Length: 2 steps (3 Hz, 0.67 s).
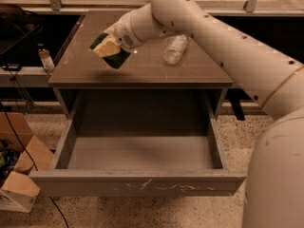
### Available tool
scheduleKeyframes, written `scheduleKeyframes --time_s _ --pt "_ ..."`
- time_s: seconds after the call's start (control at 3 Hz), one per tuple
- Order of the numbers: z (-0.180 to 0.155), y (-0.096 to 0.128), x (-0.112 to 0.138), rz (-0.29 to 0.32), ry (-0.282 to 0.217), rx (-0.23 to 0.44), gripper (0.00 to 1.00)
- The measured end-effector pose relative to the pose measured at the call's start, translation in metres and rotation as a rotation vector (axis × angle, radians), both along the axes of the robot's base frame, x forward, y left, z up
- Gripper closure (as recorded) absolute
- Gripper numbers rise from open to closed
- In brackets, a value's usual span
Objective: Pick sponge from top drawer and place on counter
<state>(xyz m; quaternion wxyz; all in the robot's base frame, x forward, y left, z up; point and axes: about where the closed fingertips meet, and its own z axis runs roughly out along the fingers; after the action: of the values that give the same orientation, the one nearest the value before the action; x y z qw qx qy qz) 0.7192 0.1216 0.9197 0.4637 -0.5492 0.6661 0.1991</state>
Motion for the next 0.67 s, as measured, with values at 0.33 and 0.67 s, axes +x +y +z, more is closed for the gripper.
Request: scheduleKeyframes --time_s 0.33,0.67 --pt "-0.013 0.019 0.033 -0.019 0.029 0.041 0.85" --pt "-0.03 0.024 0.054 -0.081 0.089 0.069 0.62"
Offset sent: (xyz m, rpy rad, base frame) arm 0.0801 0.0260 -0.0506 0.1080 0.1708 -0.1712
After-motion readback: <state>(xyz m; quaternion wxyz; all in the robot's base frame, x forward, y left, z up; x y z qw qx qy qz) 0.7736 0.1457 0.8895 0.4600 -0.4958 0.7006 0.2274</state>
